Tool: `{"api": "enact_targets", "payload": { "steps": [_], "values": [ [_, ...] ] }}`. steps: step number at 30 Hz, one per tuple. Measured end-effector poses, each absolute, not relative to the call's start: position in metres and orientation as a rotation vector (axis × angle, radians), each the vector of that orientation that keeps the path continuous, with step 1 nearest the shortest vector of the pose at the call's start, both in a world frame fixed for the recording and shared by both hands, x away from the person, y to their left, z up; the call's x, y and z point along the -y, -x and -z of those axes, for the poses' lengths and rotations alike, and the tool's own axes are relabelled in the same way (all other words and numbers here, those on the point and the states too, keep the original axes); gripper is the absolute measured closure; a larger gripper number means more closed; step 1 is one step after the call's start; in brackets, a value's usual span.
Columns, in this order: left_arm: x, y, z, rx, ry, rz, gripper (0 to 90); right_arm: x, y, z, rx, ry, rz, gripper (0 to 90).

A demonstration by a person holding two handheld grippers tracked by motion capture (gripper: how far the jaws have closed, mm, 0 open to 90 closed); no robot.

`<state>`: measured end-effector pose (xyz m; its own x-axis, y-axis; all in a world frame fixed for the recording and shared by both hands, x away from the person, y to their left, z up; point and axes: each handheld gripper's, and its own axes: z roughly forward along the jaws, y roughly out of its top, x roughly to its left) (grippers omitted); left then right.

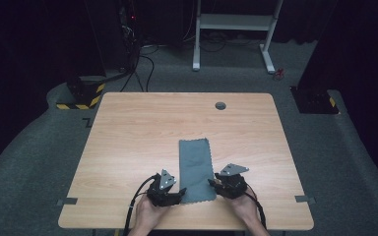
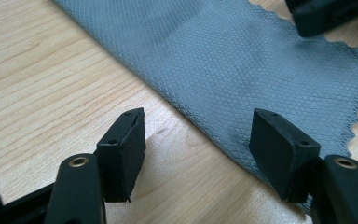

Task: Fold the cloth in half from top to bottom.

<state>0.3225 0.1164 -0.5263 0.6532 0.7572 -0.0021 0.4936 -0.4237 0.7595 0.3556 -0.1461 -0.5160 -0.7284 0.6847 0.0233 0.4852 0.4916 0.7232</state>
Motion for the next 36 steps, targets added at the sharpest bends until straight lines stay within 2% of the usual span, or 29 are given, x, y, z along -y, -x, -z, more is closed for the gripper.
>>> {"api": "enact_targets", "payload": {
  "steps": [4,24,28,33,36],
  "values": [
    [-0.117,-0.323,0.526,-0.967,-2.109,-0.443,35.7,0.147,-0.346,0.521,-2.475,-0.994,-1.078,56.5],
    [-0.131,-0.314,0.527,-0.919,-2.123,-0.417,35.7,0.14,-0.313,0.522,-2.472,-0.936,-1.073,61.7],
    [-0.132,-0.318,0.524,-0.92,-2.135,-0.38,36.9,0.14,-0.314,0.521,-2.496,-0.914,-1.074,63.4],
    [-0.133,-0.339,0.519,-0.95,-2.127,-0.379,40.4,0.145,-0.336,0.514,-2.47,-0.949,-1.087,77.6],
    [-0.132,-0.361,0.516,-0.995,-2.084,-0.357,41.7,0.145,-0.354,0.509,-2.46,-0.963,-1.086,80.3]
  ]
}}
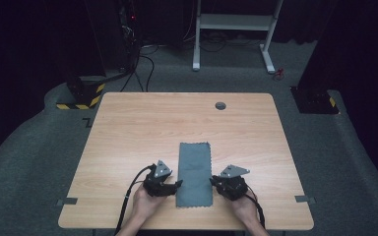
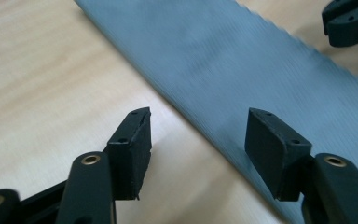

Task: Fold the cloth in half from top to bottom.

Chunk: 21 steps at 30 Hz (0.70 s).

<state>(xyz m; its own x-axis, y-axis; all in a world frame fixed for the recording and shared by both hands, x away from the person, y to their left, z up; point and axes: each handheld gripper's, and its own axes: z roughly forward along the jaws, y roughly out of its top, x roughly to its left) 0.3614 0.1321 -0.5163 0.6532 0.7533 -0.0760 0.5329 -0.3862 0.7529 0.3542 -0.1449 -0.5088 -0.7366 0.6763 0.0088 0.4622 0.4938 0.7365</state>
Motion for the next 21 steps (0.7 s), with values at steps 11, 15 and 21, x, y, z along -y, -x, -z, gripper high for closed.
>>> {"api": "enact_targets", "payload": {
  "steps": [11,15,21],
  "values": [
    [-0.114,-0.422,0.509,-1.002,-2.039,-0.387,50.3,0.123,-0.414,0.506,-2.425,-0.999,-1.073,82.5],
    [-0.105,-0.438,0.51,-1.004,-2.05,-0.401,50.9,0.122,-0.429,0.506,-2.404,-1.072,-1.116,82.4],
    [-0.104,-0.453,0.516,-1.064,-2.047,-0.401,51.6,0.119,-0.45,0.509,-2.4,-1.137,-1.083,82.4]
  ]
}}
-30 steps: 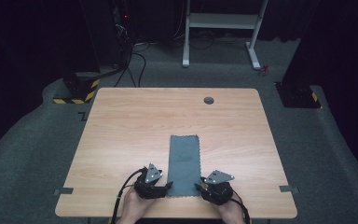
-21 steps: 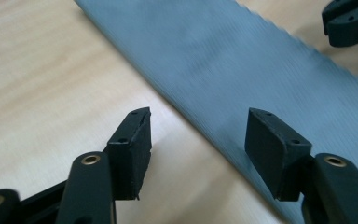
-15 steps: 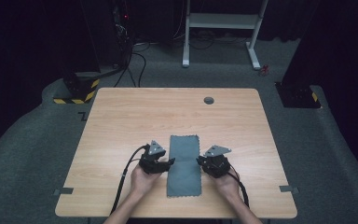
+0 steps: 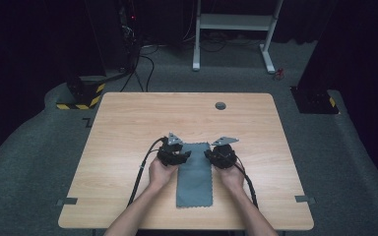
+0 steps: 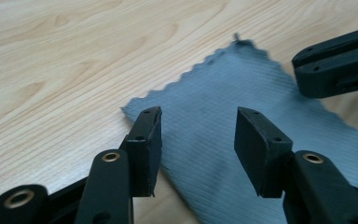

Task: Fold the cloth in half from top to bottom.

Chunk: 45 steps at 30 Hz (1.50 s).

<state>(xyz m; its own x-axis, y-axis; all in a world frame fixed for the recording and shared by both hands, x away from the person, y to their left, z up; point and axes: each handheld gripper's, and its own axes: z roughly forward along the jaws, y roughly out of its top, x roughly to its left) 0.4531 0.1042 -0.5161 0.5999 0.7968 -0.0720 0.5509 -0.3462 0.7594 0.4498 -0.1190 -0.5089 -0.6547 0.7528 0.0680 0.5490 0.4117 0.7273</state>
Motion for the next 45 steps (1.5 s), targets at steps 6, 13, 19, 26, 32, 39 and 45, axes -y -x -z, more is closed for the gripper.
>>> {"api": "enact_targets", "payload": {
  "steps": [6,13,19,26,32,39,45],
  "values": [
    [-0.109,-0.468,0.519,-1.119,-2.087,-0.442,51.8,0.121,-0.463,0.513,-2.381,-1.175,-1.031,82.2],
    [-0.115,-0.478,0.518,-1.166,-2.08,-0.465,50.6,0.125,-0.473,0.515,-2.345,-1.224,-0.989,78.5],
    [-0.114,-0.479,0.519,-1.173,-2.08,-0.464,47.7,0.124,-0.478,0.516,-2.334,-1.246,-0.989,69.2],
    [-0.11,-0.483,0.516,-1.169,-2.115,-0.461,47.8,0.115,-0.487,0.516,-2.311,-1.259,-0.941,66.1],
    [-0.108,-0.485,0.515,-1.154,-2.127,-0.44,56.2,0.11,-0.492,0.513,-2.345,-1.256,-0.904,70.6],
    [-0.111,-0.487,0.515,-1.183,-2.096,-0.414,71.6,0.11,-0.494,0.513,-2.375,-1.239,-0.938,83.8],
    [-0.112,-0.489,0.515,-1.175,-2.081,-0.363,82.4,0.111,-0.495,0.514,-2.396,-1.238,-0.962,87.9]
  ]
}}
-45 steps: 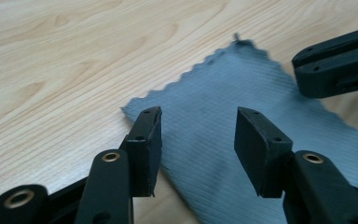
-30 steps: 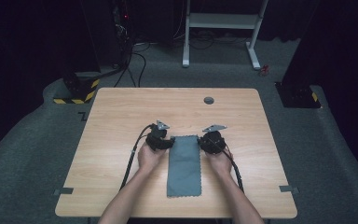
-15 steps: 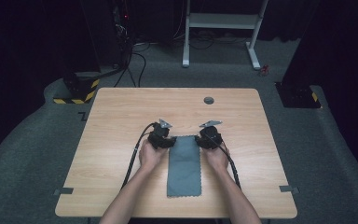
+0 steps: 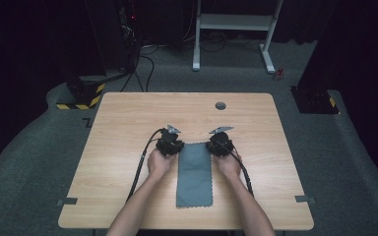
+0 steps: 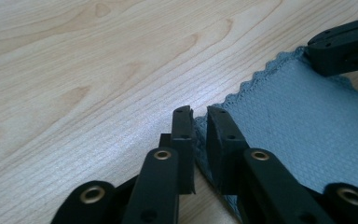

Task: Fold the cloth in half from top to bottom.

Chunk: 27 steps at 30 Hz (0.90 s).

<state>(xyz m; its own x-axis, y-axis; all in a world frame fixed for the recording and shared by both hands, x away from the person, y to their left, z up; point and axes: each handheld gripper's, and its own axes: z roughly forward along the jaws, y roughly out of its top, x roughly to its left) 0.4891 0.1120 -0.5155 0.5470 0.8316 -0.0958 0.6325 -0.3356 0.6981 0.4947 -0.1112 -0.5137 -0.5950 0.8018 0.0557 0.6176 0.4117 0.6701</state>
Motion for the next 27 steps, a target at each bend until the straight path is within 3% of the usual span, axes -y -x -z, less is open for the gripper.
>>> {"api": "enact_targets", "payload": {
  "steps": [6,27],
  "values": [
    [-0.121,-0.495,0.518,-1.191,-2.03,-0.276,88.7,0.112,-0.495,0.514,-2.392,-1.252,-0.983,89.0],
    [-0.126,-0.505,0.486,-1.147,-1.966,-0.307,89.4,0.12,-0.501,0.48,-2.337,-1.233,-1.081,89.6]
  ]
}}
